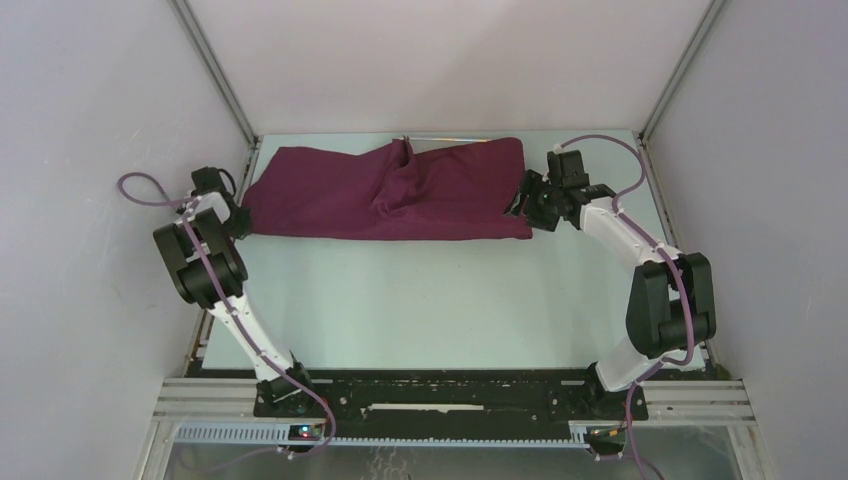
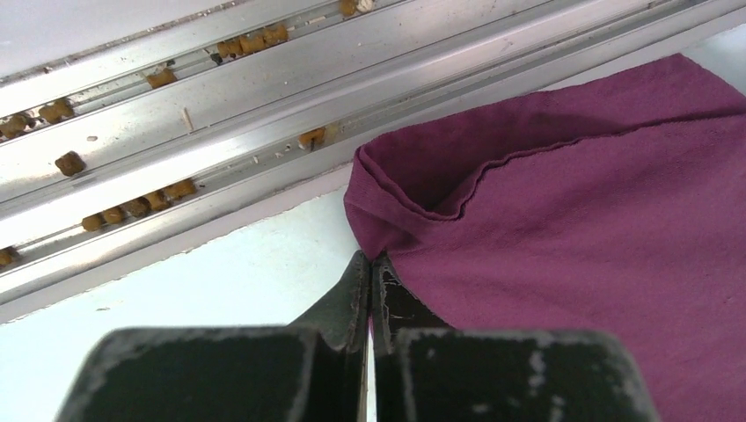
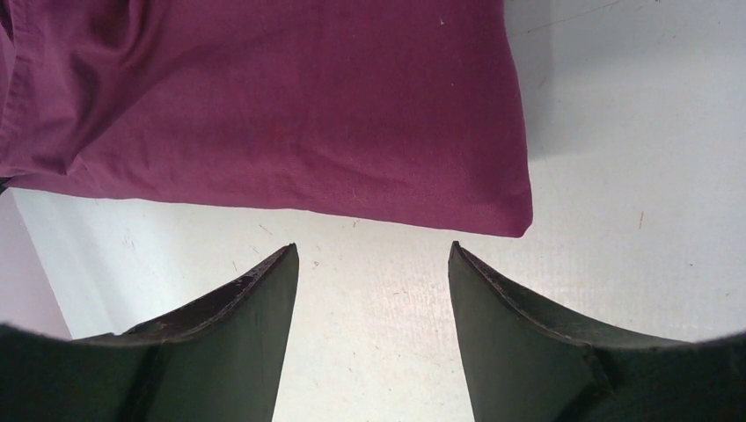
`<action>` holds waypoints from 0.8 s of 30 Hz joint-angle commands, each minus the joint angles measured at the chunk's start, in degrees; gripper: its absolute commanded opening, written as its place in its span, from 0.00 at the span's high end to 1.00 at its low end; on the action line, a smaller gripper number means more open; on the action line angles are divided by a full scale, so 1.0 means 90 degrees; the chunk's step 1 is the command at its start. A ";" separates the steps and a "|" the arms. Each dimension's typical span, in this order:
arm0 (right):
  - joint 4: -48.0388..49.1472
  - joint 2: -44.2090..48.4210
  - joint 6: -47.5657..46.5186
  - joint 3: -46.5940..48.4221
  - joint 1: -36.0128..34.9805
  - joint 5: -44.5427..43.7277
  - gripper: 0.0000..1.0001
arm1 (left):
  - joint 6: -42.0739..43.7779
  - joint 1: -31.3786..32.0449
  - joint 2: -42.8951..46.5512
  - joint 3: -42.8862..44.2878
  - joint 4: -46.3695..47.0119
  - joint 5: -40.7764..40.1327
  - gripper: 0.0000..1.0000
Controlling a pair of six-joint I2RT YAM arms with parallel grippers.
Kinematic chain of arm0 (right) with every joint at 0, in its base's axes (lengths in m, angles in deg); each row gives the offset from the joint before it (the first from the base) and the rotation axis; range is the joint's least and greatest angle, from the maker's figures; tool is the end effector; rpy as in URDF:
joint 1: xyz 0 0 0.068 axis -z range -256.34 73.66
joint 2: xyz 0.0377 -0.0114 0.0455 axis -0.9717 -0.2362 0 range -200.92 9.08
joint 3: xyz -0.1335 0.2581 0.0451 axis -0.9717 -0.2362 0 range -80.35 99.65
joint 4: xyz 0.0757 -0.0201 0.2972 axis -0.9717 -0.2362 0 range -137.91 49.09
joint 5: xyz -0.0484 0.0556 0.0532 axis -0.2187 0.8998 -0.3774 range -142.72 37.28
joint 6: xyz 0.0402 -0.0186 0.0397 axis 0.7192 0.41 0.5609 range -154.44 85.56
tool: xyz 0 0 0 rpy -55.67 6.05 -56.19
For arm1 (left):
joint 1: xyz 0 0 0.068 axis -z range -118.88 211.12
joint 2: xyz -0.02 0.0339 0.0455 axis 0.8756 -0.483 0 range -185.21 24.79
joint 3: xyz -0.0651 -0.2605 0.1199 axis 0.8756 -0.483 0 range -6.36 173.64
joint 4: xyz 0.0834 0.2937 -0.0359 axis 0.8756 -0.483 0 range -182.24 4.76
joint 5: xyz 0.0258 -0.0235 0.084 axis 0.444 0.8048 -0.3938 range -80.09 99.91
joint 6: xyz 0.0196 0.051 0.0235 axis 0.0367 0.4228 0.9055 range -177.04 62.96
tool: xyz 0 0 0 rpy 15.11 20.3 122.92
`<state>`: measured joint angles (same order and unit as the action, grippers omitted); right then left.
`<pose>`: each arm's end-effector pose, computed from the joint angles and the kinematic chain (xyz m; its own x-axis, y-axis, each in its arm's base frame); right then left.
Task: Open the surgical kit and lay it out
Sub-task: Open the surgical kit at the center of the board.
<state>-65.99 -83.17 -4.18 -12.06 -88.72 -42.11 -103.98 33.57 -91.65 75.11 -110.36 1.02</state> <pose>0.3892 0.0938 0.2467 -0.8028 0.3308 -0.4961 0.0877 0.8885 0.4505 0.4231 0.2282 0.1489 -0.1410 -0.8877 -0.4383 -0.9201 0.2810 -0.2729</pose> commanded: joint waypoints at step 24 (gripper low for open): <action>0.0234 -0.0218 -0.1233 0.1101 -0.1405 -0.0959 0.24 | 0.1105 -0.0035 0.1612 -0.0327 0.0558 -0.0120 0.20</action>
<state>-66.27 -83.80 -10.30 -5.87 -98.08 -47.64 -96.20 33.13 -85.77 73.06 -111.30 1.51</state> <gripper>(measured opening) 0.751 0.713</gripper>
